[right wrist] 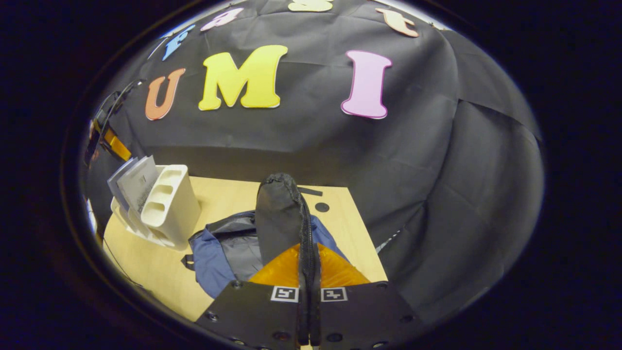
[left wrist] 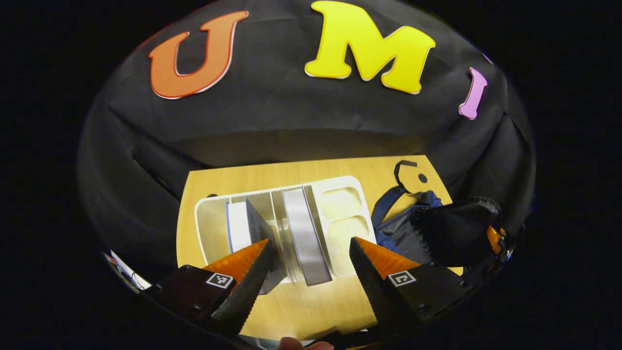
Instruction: Open the schoolbag, grab two books from the bookshelf and put them into the schoolbag.
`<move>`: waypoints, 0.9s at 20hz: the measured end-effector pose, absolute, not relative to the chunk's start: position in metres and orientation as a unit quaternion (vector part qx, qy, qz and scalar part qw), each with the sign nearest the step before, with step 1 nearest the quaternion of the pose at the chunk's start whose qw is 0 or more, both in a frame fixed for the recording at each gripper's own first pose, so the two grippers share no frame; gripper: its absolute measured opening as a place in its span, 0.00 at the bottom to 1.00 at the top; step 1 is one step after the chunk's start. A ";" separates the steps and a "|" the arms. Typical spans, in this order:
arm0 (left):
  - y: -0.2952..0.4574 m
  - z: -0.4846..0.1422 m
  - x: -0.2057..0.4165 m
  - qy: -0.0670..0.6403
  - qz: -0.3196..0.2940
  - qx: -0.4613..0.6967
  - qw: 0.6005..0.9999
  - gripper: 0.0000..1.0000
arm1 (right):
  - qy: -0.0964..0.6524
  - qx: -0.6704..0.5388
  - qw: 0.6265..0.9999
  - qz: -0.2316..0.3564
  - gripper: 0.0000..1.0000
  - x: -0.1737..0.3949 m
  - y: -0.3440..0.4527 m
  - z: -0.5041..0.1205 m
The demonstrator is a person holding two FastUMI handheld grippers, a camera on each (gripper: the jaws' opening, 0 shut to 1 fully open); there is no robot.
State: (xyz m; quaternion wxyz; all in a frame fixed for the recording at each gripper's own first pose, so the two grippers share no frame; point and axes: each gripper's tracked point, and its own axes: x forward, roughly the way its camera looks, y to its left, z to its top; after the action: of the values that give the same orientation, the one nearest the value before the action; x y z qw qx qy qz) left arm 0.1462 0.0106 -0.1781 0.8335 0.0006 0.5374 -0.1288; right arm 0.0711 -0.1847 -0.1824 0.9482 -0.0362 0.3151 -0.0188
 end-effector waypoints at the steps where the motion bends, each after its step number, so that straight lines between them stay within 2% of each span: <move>1: 0.011 -0.186 0.147 0.559 -0.125 0.000 0.819 0.99 | 0.315 -0.028 0.949 -0.019 0.02 0.070 -0.185 -0.182; 6: 0.008 -0.234 0.145 0.658 -0.082 -0.017 0.749 1.00 | 0.313 0.000 0.949 -0.025 0.00 0.064 -0.194 -0.187; 10: 0.008 -0.257 0.147 0.691 -0.058 -0.022 0.721 1.00 | 0.313 0.009 0.949 -0.030 0.02 0.065 -0.201 -0.190; 12: 0.008 -0.268 0.147 0.703 -0.047 -0.028 0.709 0.97 | 0.313 0.010 0.949 -0.030 0.02 0.067 -0.203 -0.192; 13: 0.006 -0.272 0.145 0.709 -0.043 -0.033 0.703 0.91 | 0.311 0.009 0.950 -0.032 0.02 0.067 -0.204 -0.193; 15: 0.004 -0.278 0.143 0.721 -0.034 -0.033 0.691 0.86 | 0.312 0.016 0.949 -0.032 0.02 0.068 -0.205 -0.194; 18: 0.008 -0.284 0.148 0.719 -0.027 -0.016 0.694 0.77 | 0.315 0.028 0.948 -0.032 0.02 0.068 -0.206 -0.199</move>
State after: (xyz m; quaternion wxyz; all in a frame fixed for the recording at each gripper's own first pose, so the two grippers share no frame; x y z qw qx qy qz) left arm 0.1479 0.0084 -0.2841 0.6941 -0.0157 0.7192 -0.0268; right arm 0.0681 -0.2065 -0.1991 0.9481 0.0280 0.3150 -0.0320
